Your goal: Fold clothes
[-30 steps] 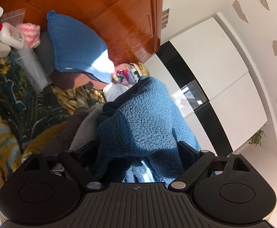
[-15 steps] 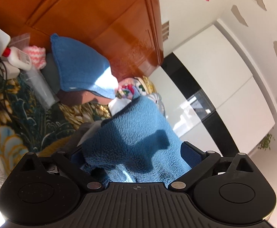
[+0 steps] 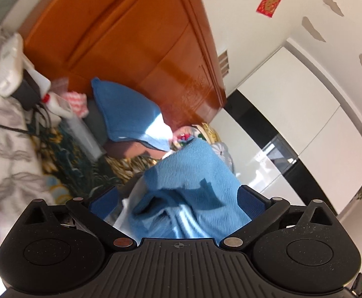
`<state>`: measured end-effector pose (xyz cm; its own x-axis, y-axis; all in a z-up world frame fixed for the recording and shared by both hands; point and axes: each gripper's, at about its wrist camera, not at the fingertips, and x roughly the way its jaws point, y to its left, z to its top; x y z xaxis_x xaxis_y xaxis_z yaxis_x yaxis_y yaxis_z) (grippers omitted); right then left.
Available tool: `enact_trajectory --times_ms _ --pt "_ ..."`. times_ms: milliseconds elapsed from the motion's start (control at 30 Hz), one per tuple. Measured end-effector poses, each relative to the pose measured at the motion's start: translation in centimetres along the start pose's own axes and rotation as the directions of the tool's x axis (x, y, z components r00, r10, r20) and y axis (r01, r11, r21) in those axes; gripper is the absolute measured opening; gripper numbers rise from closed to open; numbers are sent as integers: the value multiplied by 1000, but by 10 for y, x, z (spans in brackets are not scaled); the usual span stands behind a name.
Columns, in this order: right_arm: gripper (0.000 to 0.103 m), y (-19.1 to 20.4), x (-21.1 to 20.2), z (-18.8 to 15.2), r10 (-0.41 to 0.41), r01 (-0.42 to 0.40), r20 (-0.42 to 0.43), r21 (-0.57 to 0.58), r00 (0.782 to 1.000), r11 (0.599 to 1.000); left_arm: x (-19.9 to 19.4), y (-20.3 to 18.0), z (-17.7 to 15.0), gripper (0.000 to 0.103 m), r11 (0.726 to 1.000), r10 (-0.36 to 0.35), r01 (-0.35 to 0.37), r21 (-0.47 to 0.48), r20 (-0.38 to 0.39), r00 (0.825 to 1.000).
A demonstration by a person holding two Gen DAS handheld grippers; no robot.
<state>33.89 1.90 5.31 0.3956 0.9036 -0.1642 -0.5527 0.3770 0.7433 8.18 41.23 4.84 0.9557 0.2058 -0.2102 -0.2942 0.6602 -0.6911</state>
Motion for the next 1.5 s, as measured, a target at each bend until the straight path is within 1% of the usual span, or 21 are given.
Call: enact_trajectory --times_ms 100,200,333,433,500,533,600,733,867,1000,1067,1200,1333,1400,1500 --pt "78 -9 -26 -16 -23 23 0 23 1000 999 -20 -5 -15 103 999 22 -22 27 10 1000" --pt "82 -20 -56 -40 -51 52 -27 42 998 998 -40 -10 -37 103 999 39 -40 35 11 999" --pt "87 -34 -101 -71 -109 113 -63 55 992 992 -56 -15 -72 103 999 43 -42 22 -57 997" --pt "95 -40 -137 -90 -155 157 -35 66 987 985 -60 -24 -101 103 998 47 -43 36 -126 991" --pt "98 -42 -162 -103 -179 178 2 77 984 981 -61 -34 -120 103 995 61 -48 89 -159 985" --pt "102 -42 -173 -110 -195 193 21 76 981 978 -61 -42 -130 103 991 70 -49 125 -169 983" --pt "102 -41 -194 -123 -235 231 62 67 970 971 -61 -57 -149 103 984 65 -31 173 -198 978" --pt "102 -44 -234 -145 -308 304 91 55 947 951 -61 -89 -187 103 968 46 22 251 -260 964" --pt "102 -47 -275 -161 -379 376 137 48 915 925 -61 -121 -224 103 943 32 78 323 -323 946" --pt "102 -50 -312 -176 -448 447 201 51 871 893 -61 -152 -262 103 911 24 139 389 -385 923" --pt "102 -52 -329 -182 -480 480 229 57 847 875 -62 -167 -281 103 890 26 166 425 -410 912" --pt "102 -56 -362 -193 -540 544 284 73 792 836 -68 -190 -316 103 838 42 202 507 -429 902" --pt "102 -59 -390 -204 -591 597 334 95 735 796 -70 -208 -345 103 795 67 220 565 -443 894" --pt "102 -58 -398 -209 -605 613 346 100 717 784 -70 -215 -357 103 779 99 212 590 -451 887" --pt "102 -57 -407 -216 -622 638 352 84 700 766 -73 -221 -370 103 763 129 197 616 -443 887"
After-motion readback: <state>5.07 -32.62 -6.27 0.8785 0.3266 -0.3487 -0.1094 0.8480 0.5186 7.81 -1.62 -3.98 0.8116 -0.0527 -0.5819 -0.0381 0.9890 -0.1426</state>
